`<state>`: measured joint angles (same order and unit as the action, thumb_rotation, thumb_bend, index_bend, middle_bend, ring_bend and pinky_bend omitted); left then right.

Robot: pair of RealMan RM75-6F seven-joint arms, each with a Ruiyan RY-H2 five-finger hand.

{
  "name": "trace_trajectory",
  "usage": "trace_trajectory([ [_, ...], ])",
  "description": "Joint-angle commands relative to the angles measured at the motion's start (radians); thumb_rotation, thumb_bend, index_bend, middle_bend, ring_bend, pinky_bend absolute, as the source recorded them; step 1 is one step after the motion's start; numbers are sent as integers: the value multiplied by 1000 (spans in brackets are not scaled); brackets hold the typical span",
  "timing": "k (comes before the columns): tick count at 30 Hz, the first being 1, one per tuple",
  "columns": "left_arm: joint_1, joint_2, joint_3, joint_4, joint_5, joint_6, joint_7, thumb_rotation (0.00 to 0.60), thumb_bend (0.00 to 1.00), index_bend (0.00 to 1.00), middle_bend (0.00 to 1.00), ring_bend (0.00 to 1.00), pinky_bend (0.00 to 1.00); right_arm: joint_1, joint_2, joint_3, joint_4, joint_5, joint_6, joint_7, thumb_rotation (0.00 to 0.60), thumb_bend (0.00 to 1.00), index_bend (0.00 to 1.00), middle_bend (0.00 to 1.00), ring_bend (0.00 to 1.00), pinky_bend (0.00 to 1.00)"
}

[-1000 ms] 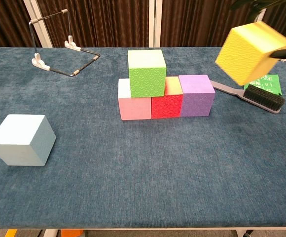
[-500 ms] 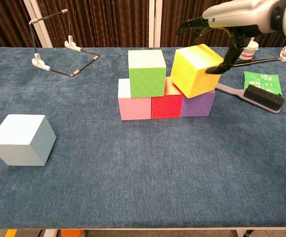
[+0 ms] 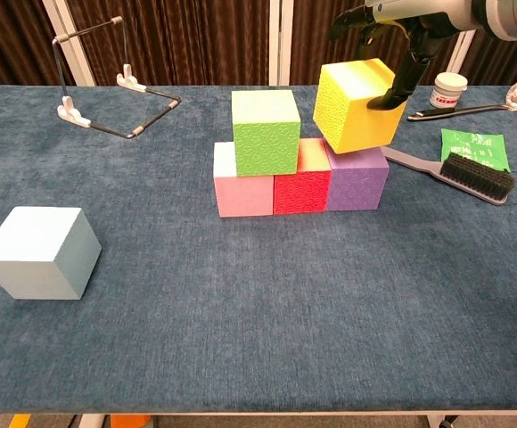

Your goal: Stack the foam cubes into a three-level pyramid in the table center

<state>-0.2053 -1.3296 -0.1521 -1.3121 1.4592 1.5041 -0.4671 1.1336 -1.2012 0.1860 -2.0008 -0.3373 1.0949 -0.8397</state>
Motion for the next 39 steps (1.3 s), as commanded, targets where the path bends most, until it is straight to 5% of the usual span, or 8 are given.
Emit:
trace_trajectory([
  [1,4,3,1,1,5,8,-5,600,193,119,124,42,108,72,-6,39,-32,157,52,-60,600,226,0,558,80,0],
  [16,13,18,5,9,7,8,-40,600,194,120,124,42,108,168,-84,59,-3,318,118,-142,600,229,0,550,80,0],
  [39,14,13,10,37,5,-11,-75,600,194,119,124,42,108,191,-153,69,26,352,191,-174,600,229,0,541,81,0],
])
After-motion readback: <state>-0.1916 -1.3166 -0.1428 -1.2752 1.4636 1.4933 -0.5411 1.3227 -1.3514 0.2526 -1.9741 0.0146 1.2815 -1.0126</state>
